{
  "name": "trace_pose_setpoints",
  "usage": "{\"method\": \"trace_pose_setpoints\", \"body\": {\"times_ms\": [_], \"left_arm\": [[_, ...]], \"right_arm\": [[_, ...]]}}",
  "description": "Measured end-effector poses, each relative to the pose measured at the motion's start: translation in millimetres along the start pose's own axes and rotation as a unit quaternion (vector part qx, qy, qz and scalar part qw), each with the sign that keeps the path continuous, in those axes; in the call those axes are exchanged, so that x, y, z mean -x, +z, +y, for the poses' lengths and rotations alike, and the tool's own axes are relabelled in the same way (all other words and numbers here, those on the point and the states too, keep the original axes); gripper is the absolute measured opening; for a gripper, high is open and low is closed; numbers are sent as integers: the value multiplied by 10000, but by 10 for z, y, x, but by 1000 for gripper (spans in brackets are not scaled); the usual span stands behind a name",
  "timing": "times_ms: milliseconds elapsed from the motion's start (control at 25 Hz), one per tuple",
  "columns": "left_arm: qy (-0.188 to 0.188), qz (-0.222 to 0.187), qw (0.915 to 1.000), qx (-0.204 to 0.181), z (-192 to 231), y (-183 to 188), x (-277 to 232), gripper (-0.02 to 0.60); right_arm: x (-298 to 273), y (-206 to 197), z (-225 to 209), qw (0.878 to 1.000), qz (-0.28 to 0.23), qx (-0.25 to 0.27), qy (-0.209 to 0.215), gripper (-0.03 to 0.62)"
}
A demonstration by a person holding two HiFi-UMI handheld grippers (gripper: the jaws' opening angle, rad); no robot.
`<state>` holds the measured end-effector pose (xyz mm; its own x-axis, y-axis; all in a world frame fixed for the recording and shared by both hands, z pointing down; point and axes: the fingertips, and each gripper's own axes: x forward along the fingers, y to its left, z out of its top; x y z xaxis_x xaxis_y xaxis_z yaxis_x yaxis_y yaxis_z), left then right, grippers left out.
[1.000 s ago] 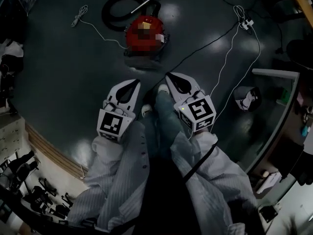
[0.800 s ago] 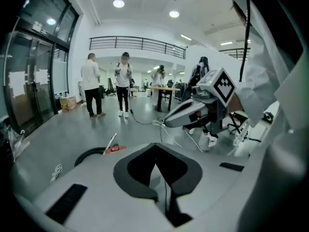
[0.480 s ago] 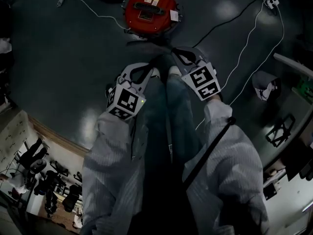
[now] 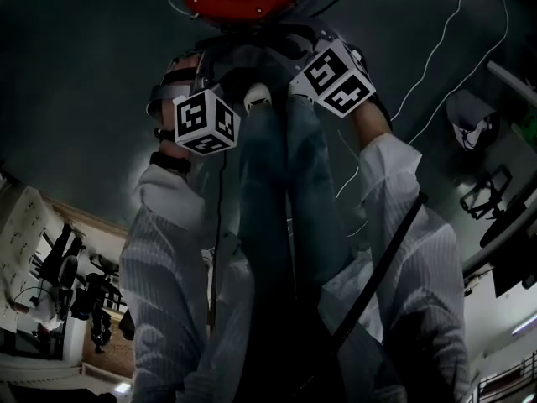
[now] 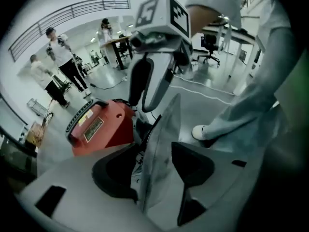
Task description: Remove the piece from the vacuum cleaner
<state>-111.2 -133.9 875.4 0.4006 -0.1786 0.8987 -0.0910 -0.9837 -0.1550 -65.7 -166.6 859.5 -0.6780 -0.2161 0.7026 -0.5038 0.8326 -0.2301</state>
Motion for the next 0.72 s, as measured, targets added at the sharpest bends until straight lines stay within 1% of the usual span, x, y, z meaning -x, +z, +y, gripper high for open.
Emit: {"method": "trace_pose_setpoints", "body": {"times_ms": [40,120,240,320,440,560,600,640,720], "left_arm": [[0,108,9998,-138,5,-66,-87,218],[33,296,9993,-215,35,-190,-218,227],[-78,437,9988,-225,-11,-276,-350,227],[-205,470,9983,-263,-78,-277,-405,222],[-257,551,9979,-221,-131,-322,-437,154],[-240,546,9982,-27,-179,-378,-438,55],[-247,537,9982,52,-191,-388,-431,36],[-259,540,9981,122,-201,-394,-426,29],[-303,567,9977,226,-221,-395,-417,21]], "right_arm": [[-52,-5,-40,9998,84,198,-13,151],[-102,26,-172,9991,119,363,-165,158],[-105,175,-324,9991,-83,284,-303,166],[-131,259,-398,9987,-91,262,-427,166],[-210,284,-482,9982,82,171,-577,172],[-209,270,-499,9983,133,28,-571,173],[-206,270,-504,9982,181,1,-580,175],[-208,273,-512,9979,252,-22,-589,187],[-216,277,-526,9974,390,-73,-600,187]]}}
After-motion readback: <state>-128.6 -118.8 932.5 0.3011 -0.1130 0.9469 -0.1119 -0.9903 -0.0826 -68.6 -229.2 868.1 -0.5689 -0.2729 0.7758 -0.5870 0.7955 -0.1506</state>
